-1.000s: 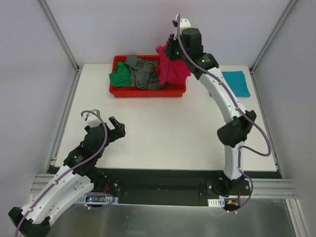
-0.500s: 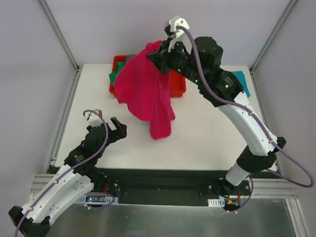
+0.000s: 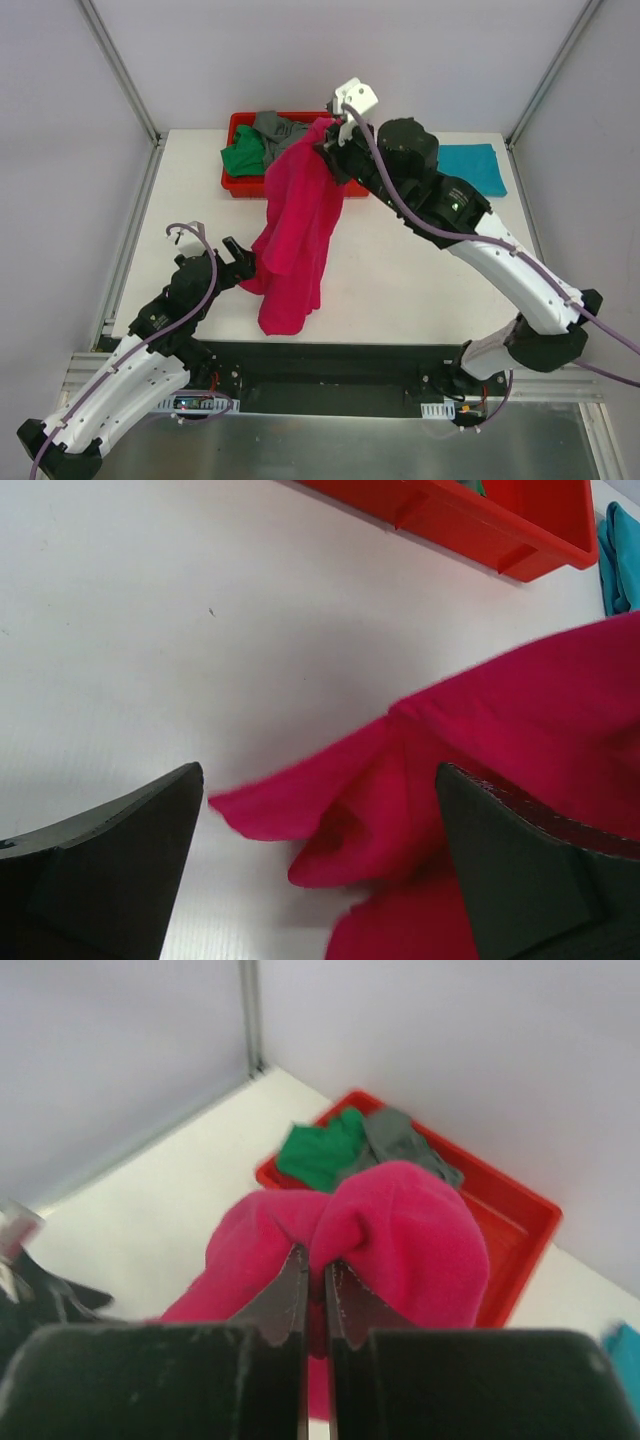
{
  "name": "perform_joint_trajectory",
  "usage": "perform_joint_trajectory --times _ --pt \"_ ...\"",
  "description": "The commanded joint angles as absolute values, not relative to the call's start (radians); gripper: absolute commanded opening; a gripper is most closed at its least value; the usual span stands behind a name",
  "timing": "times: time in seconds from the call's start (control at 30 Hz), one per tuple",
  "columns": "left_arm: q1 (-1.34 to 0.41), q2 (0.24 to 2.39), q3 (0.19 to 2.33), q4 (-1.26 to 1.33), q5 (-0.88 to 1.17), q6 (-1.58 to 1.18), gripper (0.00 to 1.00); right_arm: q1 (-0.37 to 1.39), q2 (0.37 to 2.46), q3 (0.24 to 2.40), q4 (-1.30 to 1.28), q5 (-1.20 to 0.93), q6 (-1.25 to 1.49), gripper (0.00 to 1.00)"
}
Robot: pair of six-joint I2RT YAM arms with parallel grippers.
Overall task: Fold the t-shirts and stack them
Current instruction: Move the tshirt to the center of the board, then flatten out the tshirt
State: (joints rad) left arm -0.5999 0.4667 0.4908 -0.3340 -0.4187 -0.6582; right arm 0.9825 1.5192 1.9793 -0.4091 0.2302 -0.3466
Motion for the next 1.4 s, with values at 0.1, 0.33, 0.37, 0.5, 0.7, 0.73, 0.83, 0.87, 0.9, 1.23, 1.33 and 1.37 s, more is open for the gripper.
perform_joint_trajectory --times 0.1,0.33,0.37,0.5,0.7,0.73,0.83,0.87,0.9,1.23,1.33,1.37 --pt "-0.586 0.502 0.488 -0.314 -0.428 -0.68 0.99 0.829 1.231 1.328 -0.244 0.388 -0.18 0.01" --pt "-0.577 0.627 0.5 -0.284 -0.422 -0.71 0.99 0.581 1.06 0.675 -0.144 0.308 0.117 0.2" --pt "-0.571 0.656 0.503 -0.273 -0.402 -0.713 0.99 0.578 1.034 0.645 -0.149 0.331 0.118 0.26" --pt "-0.508 0.791 0.528 -0.213 -0.267 -0.71 0.99 0.574 0.971 0.635 -0.244 0.408 0.085 0.8" --pt "-0.325 1.043 0.624 -0.118 -0.015 -0.674 0.99 0.598 0.943 0.726 -0.334 0.309 0.061 0.96" --pt "-0.319 1.092 0.65 -0.111 -0.011 -0.663 0.99 0.62 0.946 0.73 -0.331 0.295 0.061 0.96" --pt "-0.316 1.245 0.745 -0.103 -0.002 -0.617 0.99 0.708 0.976 0.738 -0.333 0.296 0.048 0.96" --pt "-0.316 1.296 0.776 -0.103 -0.002 -0.608 0.99 0.733 0.983 0.742 -0.34 0.311 0.051 0.96" --pt "-0.314 1.354 0.802 -0.101 0.023 -0.597 0.99 0.756 0.988 0.742 -0.348 0.321 0.057 0.96" --pt "-0.33 1.715 0.975 -0.124 -0.018 -0.629 0.96 0.804 0.878 0.664 -0.374 0.308 0.133 0.96" --pt "-0.342 1.787 1.02 -0.146 -0.014 -0.635 0.93 0.805 0.835 0.621 -0.362 0.324 0.163 0.96" --pt "-0.35 1.802 1.026 -0.149 -0.012 -0.634 0.91 0.804 0.825 0.605 -0.359 0.33 0.172 0.96"
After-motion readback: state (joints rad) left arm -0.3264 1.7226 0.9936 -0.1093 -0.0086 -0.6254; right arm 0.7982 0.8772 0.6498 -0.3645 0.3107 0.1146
